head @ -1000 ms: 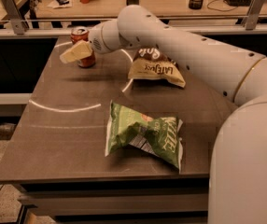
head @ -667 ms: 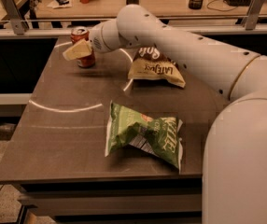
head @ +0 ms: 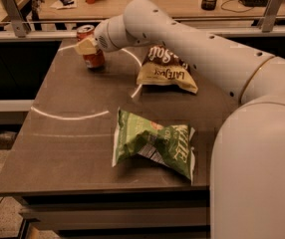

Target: Pick coke can

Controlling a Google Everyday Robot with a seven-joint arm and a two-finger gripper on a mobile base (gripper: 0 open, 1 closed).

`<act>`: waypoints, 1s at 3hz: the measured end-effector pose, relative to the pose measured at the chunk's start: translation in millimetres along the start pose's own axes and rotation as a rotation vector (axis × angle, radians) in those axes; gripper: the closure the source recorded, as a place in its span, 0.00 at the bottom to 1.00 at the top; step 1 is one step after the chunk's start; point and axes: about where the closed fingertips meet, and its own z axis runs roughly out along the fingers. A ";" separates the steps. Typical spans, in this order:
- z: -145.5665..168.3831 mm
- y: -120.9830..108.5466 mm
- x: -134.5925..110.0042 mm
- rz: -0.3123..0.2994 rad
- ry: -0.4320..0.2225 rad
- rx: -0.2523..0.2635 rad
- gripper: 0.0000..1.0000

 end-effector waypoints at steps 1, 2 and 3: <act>-10.8 -5.5 -25.0 -0.027 -0.020 -0.008 0.87; -29.9 -11.8 -62.9 -0.062 -0.064 -0.025 1.00; -35.3 -14.7 -74.5 -0.068 -0.080 -0.022 1.00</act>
Offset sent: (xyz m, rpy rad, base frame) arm 0.0100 -0.0133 0.1385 0.0621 -0.1417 0.0927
